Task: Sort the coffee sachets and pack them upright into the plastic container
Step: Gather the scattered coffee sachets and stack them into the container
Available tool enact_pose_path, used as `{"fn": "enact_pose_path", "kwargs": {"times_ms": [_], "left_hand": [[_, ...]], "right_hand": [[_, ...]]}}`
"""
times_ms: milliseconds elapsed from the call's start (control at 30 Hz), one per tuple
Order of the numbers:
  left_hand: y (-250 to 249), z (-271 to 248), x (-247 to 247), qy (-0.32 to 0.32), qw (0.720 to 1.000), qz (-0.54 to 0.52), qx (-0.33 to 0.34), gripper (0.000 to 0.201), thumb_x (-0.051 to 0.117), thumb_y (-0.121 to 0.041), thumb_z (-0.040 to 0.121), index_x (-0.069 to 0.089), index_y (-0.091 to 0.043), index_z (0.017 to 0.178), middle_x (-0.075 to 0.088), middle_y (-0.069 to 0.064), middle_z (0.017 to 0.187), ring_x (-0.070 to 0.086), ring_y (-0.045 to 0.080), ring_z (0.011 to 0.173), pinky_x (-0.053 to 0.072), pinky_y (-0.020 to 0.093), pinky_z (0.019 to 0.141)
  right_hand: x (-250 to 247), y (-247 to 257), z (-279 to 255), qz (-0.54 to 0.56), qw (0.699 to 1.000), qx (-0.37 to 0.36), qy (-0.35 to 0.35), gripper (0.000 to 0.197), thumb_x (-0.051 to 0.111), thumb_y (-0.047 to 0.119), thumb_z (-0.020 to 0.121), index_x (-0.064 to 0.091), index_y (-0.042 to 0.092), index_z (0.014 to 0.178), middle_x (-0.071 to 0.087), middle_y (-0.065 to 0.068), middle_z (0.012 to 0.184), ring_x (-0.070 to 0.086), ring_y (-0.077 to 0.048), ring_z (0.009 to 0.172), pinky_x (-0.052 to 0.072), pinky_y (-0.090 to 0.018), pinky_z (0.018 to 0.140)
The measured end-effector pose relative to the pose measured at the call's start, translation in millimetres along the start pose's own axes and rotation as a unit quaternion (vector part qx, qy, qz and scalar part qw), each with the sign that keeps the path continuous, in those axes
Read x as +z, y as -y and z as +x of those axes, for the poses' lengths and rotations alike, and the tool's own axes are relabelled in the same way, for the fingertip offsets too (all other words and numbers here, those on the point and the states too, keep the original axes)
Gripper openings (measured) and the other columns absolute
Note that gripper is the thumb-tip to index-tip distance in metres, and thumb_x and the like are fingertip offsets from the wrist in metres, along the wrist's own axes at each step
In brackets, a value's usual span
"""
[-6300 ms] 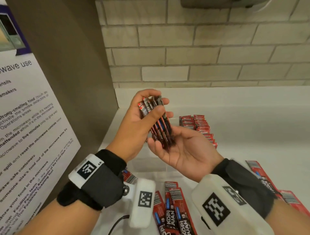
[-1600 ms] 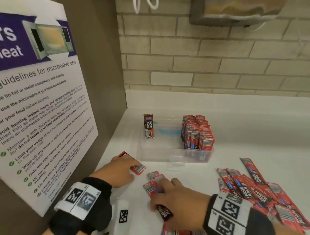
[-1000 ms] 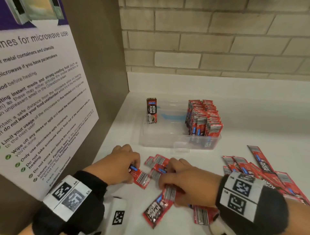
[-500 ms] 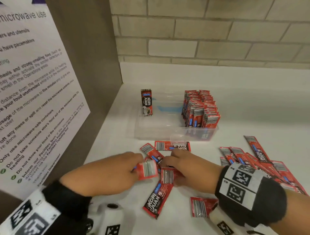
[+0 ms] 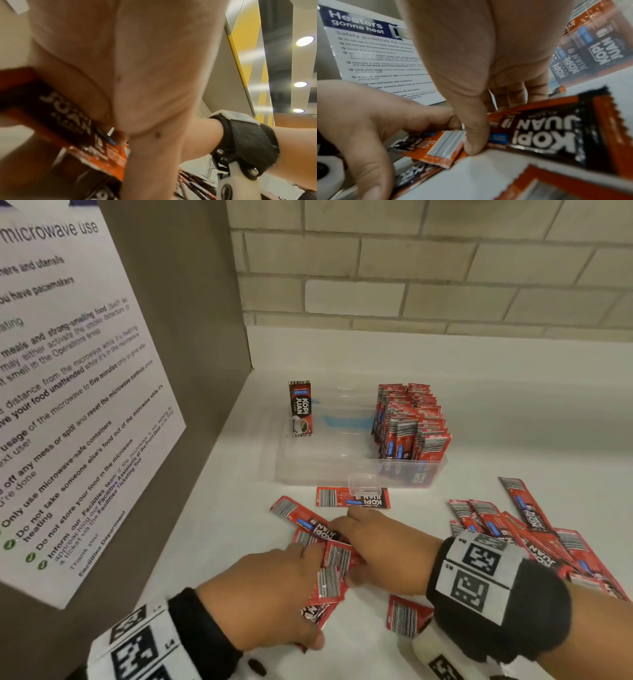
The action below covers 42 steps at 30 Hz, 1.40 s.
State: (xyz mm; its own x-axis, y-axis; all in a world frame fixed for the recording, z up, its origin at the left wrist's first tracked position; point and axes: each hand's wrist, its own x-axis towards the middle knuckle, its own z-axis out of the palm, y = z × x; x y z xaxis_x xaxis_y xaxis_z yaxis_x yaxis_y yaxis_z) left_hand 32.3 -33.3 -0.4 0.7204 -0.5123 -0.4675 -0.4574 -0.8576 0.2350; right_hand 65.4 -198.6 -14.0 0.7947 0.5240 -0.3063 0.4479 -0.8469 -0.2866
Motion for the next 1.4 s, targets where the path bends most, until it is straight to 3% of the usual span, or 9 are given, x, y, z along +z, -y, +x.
{"fn": "enact_pose_path", "kwargs": {"times_ms": [400, 700, 833, 900, 1000, 1133, 1300, 1333, 1400], "left_hand": [[13.7, 0.0, 6.0, -0.072, 0.995, 0.074, -0.015, 0.059, 0.054, -0.032, 0.090, 0.025, -0.022, 0.140, 0.041, -0.001, 0.135, 0.045, 0.015, 0.117, 0.038, 0.024, 0.087], [33.3, -9.9, -4.6, -0.086, 0.986, 0.115, -0.090, 0.011, 0.040, -0.027, 0.085, 0.031, -0.028, 0.092, 0.041, -0.006, 0.097, 0.038, 0.016, 0.100, 0.024, 0.030, 0.079], [40.6, -12.8, -8.8, -0.161, 0.983, 0.023, -0.085, 0.017, 0.039, -0.026, 0.086, 0.025, -0.031, 0.078, 0.042, -0.010, 0.083, 0.041, 0.010, 0.081, 0.029, 0.020, 0.076], [44.2, -13.3, -10.5, -0.192, 0.976, -0.058, -0.082, 0.014, 0.041, -0.024, 0.087, 0.031, -0.033, 0.090, 0.047, -0.008, 0.086, 0.047, 0.009, 0.079, 0.032, 0.017, 0.066], [46.9, -14.2, -10.4, -0.198, 0.968, -0.136, -0.076, 0.029, 0.044, -0.029, 0.088, 0.028, -0.045, 0.106, 0.050, -0.010, 0.097, 0.053, 0.009, 0.086, 0.042, 0.023, 0.071], [47.6, -11.5, -7.4, -0.245, 0.951, -0.172, -0.072, 0.023, 0.049, -0.059, 0.086, 0.037, -0.041, 0.090, 0.053, -0.009, 0.084, 0.054, 0.003, 0.075, 0.037, 0.017, 0.060], [51.0, 2.8, -0.6, -0.295, 0.909, -0.286, -0.065, 0.019, 0.043, -0.037, 0.095, 0.047, -0.023, 0.083, 0.052, 0.005, 0.072, 0.042, 0.008, 0.058, 0.039, 0.031, 0.060], [50.3, 4.6, -1.3, -0.301, 0.892, -0.332, -0.056, 0.008, 0.042, -0.029, 0.096, 0.050, -0.031, 0.093, 0.054, 0.009, 0.074, 0.042, 0.008, 0.057, 0.040, 0.032, 0.059], [45.5, 8.6, -3.3, -0.311, 0.859, -0.405, -0.020, 0.040, 0.041, -0.017, 0.096, 0.042, -0.053, 0.112, 0.049, 0.006, 0.070, 0.039, 0.010, 0.055, 0.038, 0.030, 0.056]], "right_hand": [[-2.1, -4.5, -12.6, -0.001, 1.000, 0.029, -0.003, 0.047, 0.066, 0.023, 0.084, 0.042, 0.017, 0.125, 0.048, -0.003, 0.120, 0.052, -0.021, 0.106, 0.045, -0.035, 0.093], [-4.9, -3.1, -14.0, 0.031, 0.998, 0.049, 0.007, 0.033, 0.060, 0.024, 0.086, 0.046, 0.018, 0.115, 0.045, -0.002, 0.115, 0.044, -0.017, 0.100, 0.042, -0.029, 0.088], [-8.4, -0.3, -12.7, 0.031, 0.998, 0.050, 0.018, 0.031, 0.059, 0.021, 0.087, 0.044, 0.014, 0.113, 0.051, -0.005, 0.116, 0.046, -0.016, 0.094, 0.041, -0.027, 0.083], [-8.4, -0.3, -10.9, 0.030, 0.998, 0.056, 0.031, 0.033, 0.058, 0.020, 0.088, 0.044, 0.013, 0.117, 0.053, -0.006, 0.117, 0.051, -0.020, 0.102, 0.044, -0.031, 0.088], [-9.8, -2.1, -11.2, 0.015, 0.997, 0.054, 0.046, 0.032, 0.054, 0.021, 0.091, 0.049, 0.014, 0.122, 0.052, -0.006, 0.118, 0.052, -0.019, 0.103, 0.044, -0.029, 0.090], [-25.7, -10.1, -20.5, 0.028, 0.999, 0.022, 0.038, 0.016, 0.056, 0.022, 0.090, 0.055, 0.016, 0.105, 0.057, 0.003, 0.098, 0.045, -0.008, 0.079, 0.035, -0.013, 0.065], [-49.2, -22.4, -33.3, 0.152, 0.988, 0.037, -0.004, 0.018, 0.056, 0.019, 0.092, 0.050, 0.024, 0.108, 0.049, 0.020, 0.080, 0.049, 0.009, 0.067, 0.037, -0.006, 0.060], [-52.1, -24.5, -33.1, 0.180, 0.982, 0.046, -0.022, 0.019, 0.054, 0.020, 0.093, 0.050, 0.020, 0.112, 0.053, 0.016, 0.082, 0.050, 0.006, 0.068, 0.039, -0.007, 0.061], [-54.4, -25.1, -29.3, 0.261, 0.961, 0.071, -0.059, 0.018, 0.050, 0.021, 0.095, 0.051, 0.018, 0.112, 0.062, -0.003, 0.093, 0.054, -0.008, 0.076, 0.044, -0.021, 0.072]]}}
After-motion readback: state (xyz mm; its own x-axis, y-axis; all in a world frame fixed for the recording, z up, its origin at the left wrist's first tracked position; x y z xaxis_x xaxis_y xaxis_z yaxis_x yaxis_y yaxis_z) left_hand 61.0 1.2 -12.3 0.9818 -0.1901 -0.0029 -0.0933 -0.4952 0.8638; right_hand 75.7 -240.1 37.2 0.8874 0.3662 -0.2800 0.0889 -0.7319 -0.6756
